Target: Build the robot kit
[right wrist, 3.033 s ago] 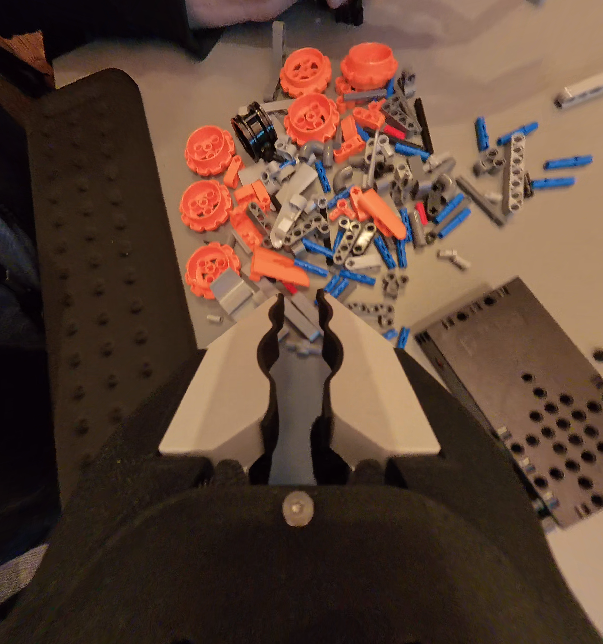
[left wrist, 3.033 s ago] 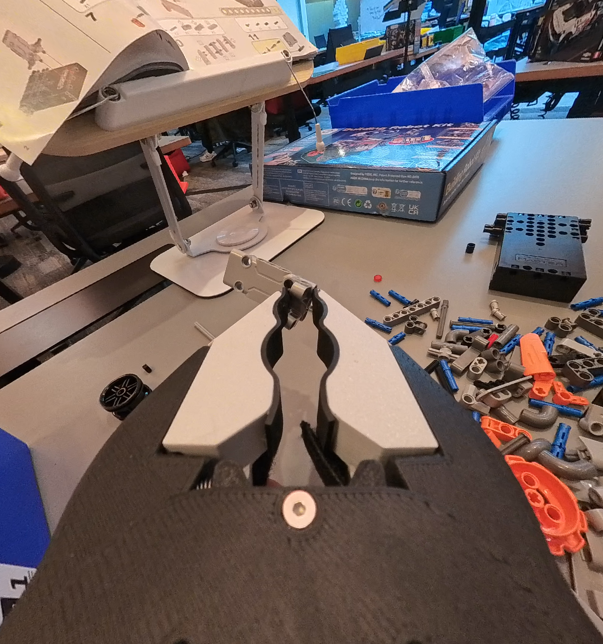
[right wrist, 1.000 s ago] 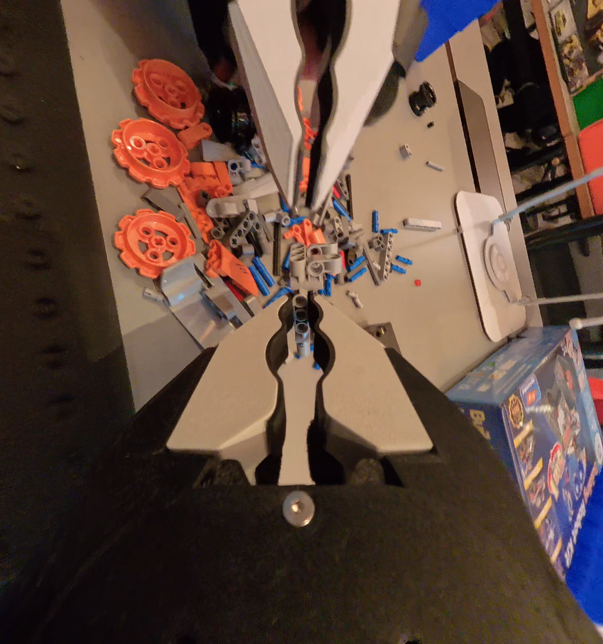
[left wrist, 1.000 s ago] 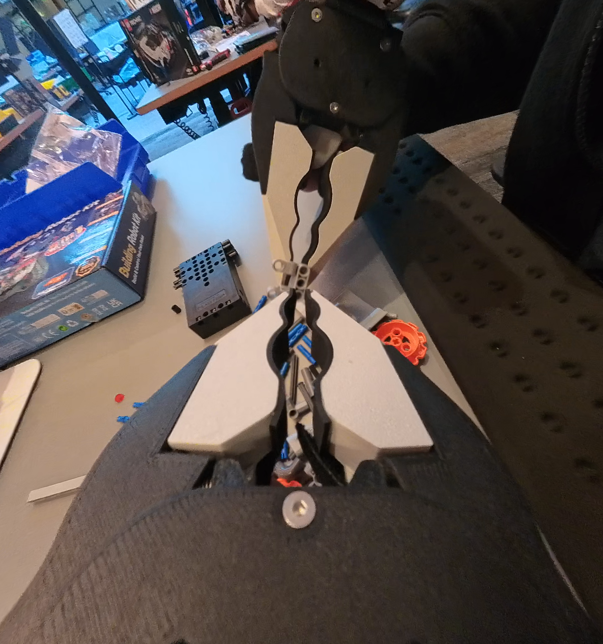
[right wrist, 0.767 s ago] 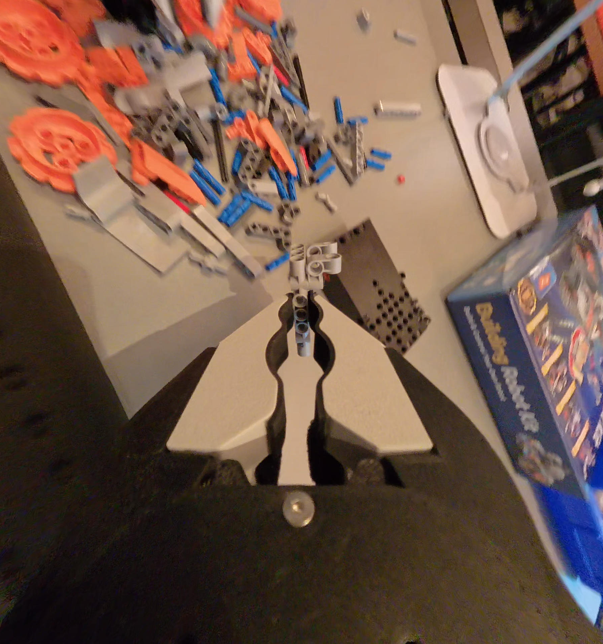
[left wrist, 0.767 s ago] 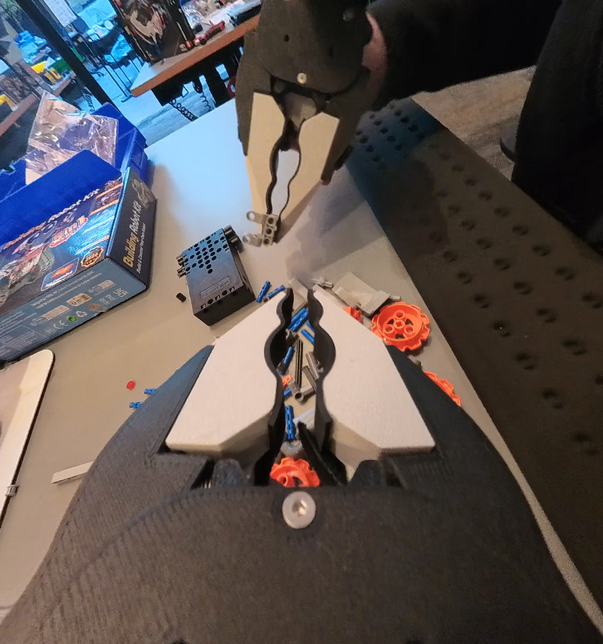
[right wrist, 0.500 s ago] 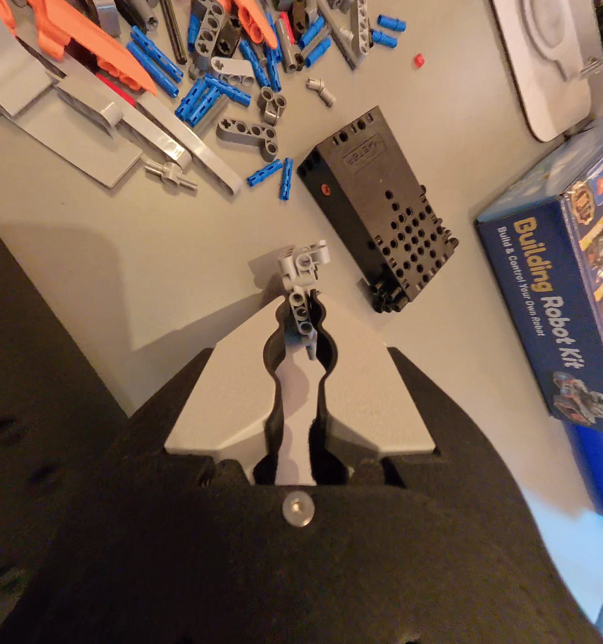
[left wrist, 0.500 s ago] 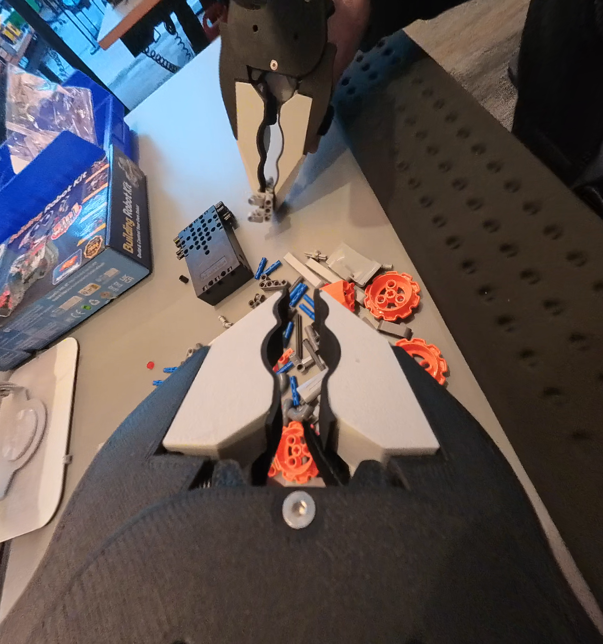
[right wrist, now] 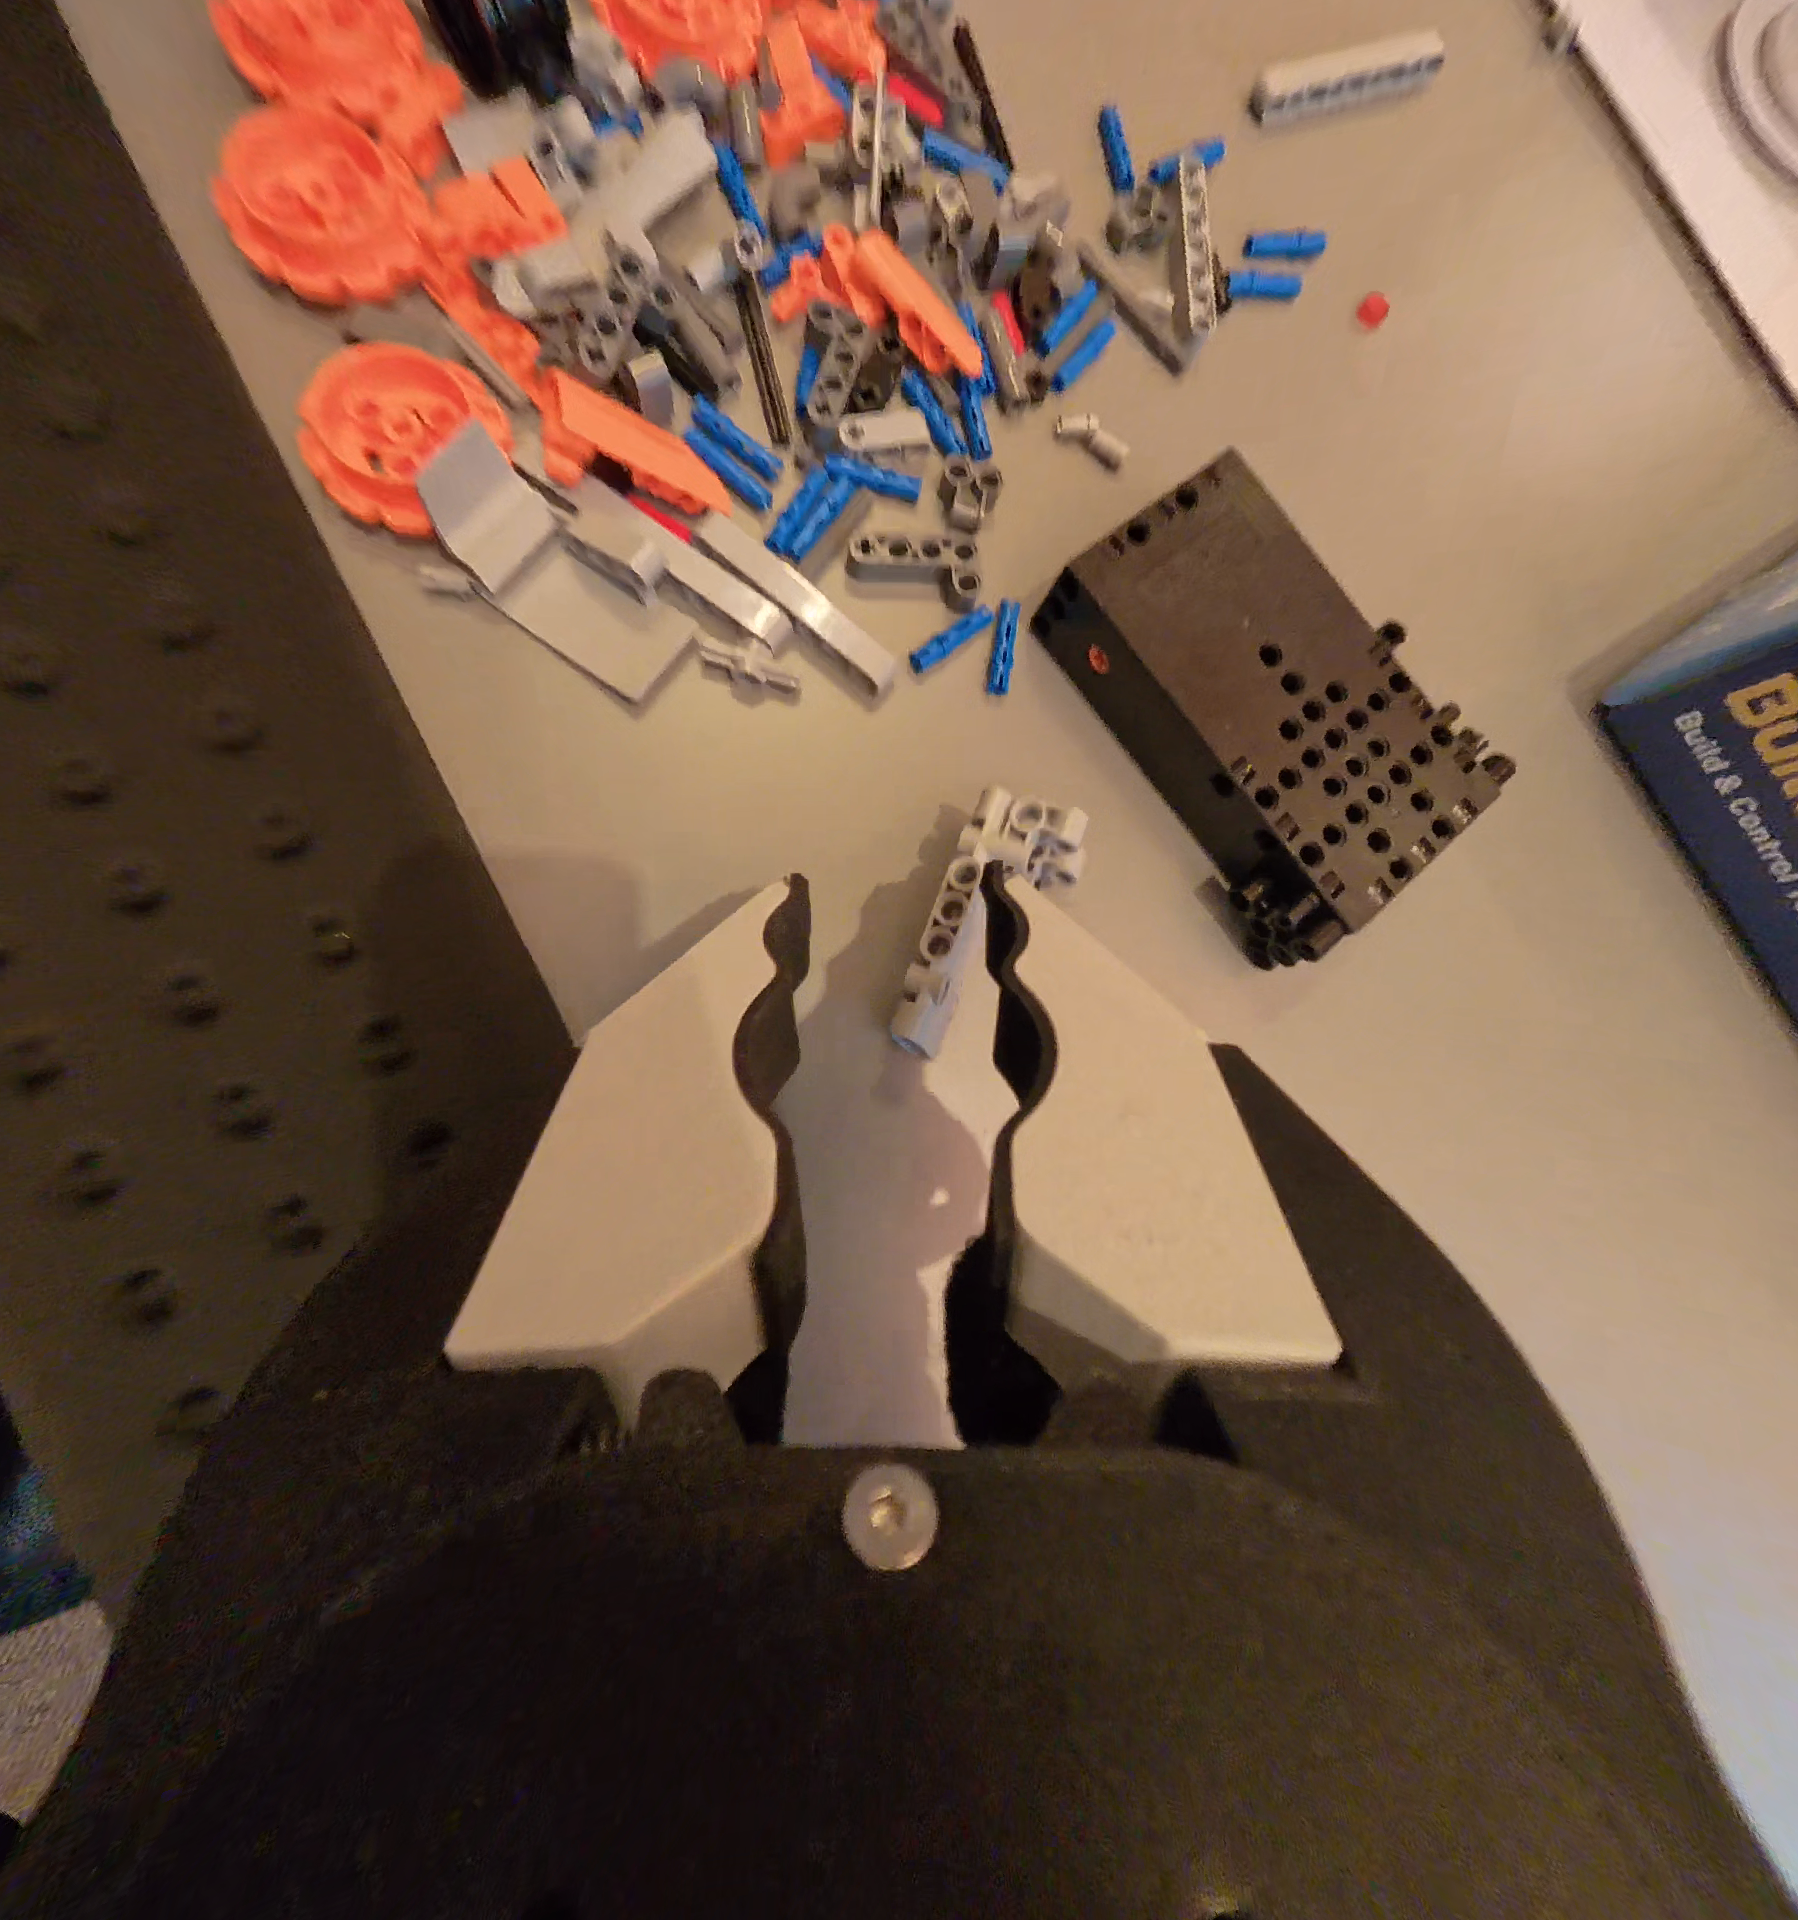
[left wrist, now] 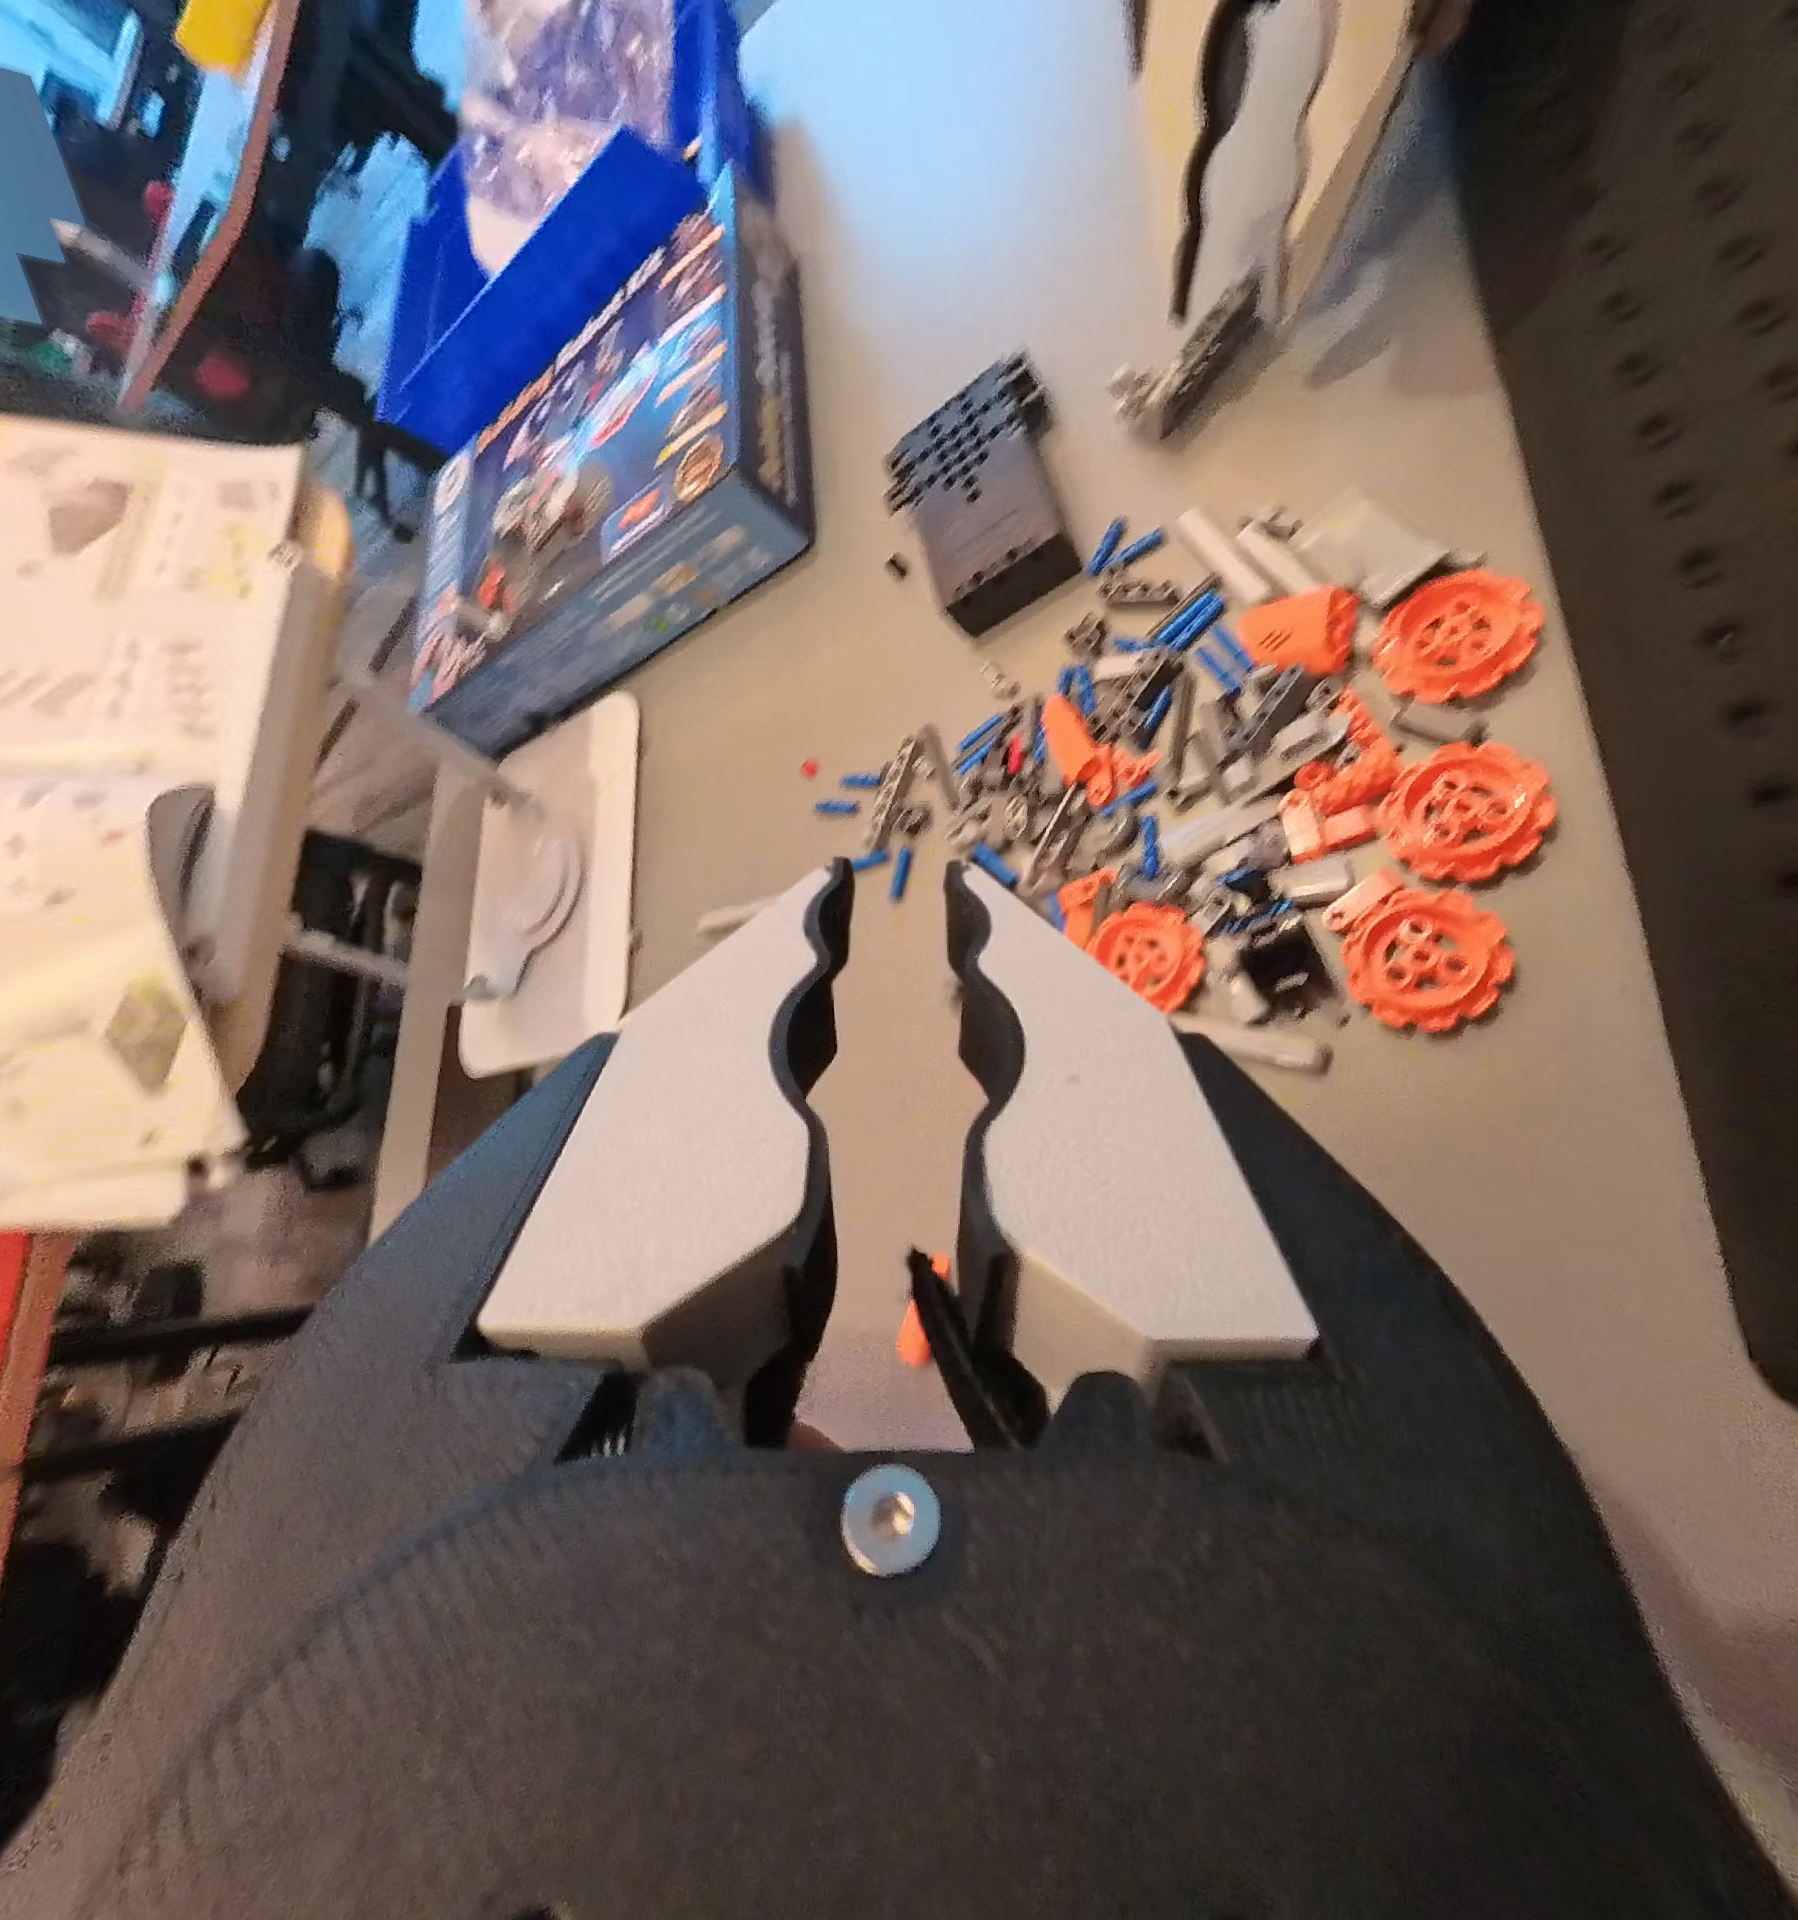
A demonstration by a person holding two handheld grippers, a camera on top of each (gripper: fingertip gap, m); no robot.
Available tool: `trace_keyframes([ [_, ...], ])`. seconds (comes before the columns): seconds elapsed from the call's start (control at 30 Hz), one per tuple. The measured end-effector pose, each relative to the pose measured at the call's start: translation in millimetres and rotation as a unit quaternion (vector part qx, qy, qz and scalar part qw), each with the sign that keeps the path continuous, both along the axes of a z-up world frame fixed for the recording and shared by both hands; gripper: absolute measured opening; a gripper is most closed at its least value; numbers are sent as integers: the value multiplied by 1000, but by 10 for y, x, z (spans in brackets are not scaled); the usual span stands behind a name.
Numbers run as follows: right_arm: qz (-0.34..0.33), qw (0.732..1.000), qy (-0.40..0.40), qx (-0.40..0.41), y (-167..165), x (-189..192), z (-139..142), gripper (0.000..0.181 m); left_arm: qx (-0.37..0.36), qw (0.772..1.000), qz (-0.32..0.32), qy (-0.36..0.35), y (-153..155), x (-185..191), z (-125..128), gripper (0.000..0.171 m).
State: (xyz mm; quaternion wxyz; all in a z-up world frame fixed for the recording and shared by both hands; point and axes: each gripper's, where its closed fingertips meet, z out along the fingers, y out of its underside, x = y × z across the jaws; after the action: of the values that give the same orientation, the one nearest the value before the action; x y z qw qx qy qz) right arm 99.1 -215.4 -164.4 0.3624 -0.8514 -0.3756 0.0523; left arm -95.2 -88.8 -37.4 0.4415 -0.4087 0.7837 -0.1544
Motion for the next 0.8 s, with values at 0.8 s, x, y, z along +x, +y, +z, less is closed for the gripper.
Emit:
trace_keyframes([
  [0.8,82,980,115,142,336,-999,550,17,88,931,334,116,2041,-1884,-95,0],
])
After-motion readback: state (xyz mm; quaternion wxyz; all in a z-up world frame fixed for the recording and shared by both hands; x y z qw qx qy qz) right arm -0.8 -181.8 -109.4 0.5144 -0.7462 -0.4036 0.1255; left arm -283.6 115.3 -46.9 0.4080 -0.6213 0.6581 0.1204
